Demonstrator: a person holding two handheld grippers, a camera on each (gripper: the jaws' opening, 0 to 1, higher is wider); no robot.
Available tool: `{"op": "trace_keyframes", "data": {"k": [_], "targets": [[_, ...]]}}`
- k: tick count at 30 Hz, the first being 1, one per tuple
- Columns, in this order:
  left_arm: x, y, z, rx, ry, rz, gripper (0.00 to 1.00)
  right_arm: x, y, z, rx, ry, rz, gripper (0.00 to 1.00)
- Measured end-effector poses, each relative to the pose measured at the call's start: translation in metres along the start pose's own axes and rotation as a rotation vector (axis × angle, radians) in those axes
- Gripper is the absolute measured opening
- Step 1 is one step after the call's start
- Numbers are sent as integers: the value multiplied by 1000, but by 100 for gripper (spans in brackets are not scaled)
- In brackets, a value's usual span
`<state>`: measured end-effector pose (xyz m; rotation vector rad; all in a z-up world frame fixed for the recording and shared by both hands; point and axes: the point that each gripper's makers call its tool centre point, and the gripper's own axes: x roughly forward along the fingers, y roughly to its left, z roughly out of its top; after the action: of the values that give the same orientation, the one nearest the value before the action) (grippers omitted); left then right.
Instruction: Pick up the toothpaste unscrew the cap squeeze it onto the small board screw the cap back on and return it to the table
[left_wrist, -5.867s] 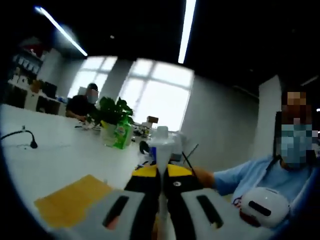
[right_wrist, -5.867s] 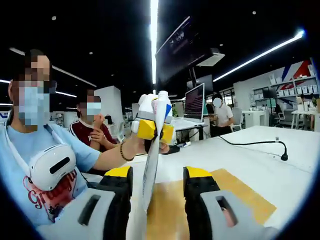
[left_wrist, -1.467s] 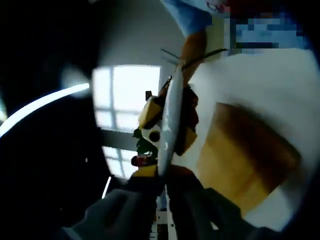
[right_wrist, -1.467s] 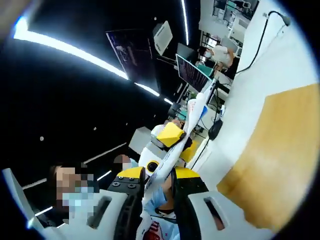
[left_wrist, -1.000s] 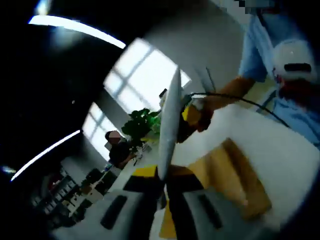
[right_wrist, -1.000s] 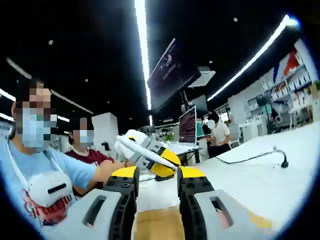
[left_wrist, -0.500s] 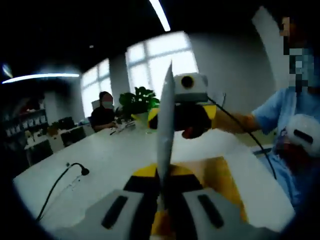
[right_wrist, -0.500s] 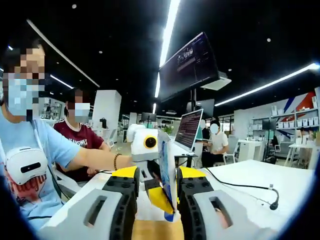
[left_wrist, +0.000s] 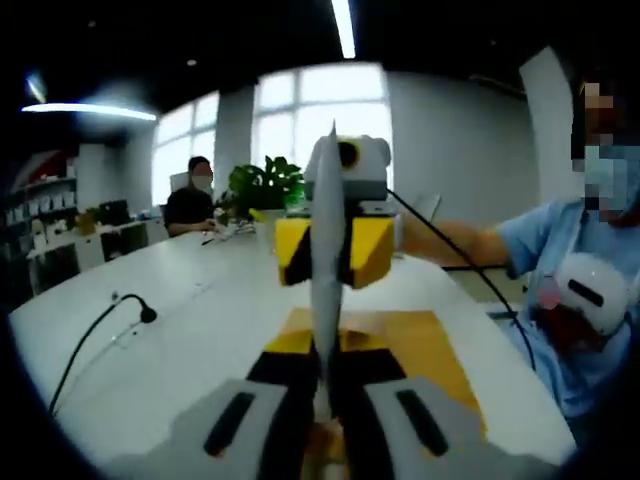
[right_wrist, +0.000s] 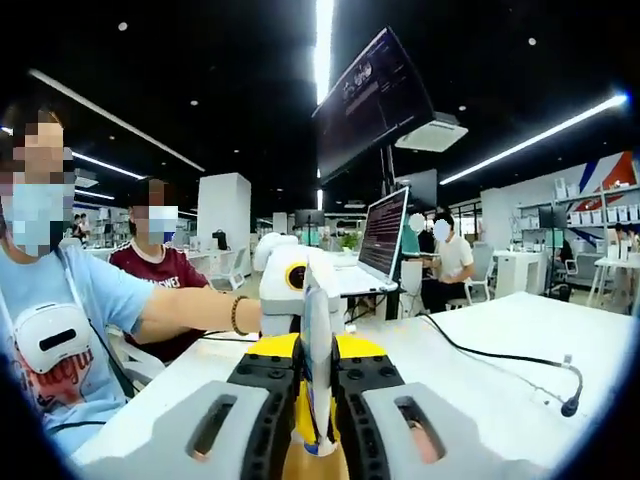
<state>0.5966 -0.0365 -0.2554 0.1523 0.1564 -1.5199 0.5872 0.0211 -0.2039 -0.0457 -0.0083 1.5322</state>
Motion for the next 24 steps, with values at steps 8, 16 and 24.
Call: {"op": "trace_keyframes", "data": {"k": [8,16,24], "targets": [[-3,10,12,-3,-83,41,19,3,-14,-8,82,50,-63,8],[0,18,14,-55,-106,37,16,10,-16,-7,76,41,-40,7],[6,28,14,17,-100,99,8,5,-27,-8,-53,73,-57,8]]}}
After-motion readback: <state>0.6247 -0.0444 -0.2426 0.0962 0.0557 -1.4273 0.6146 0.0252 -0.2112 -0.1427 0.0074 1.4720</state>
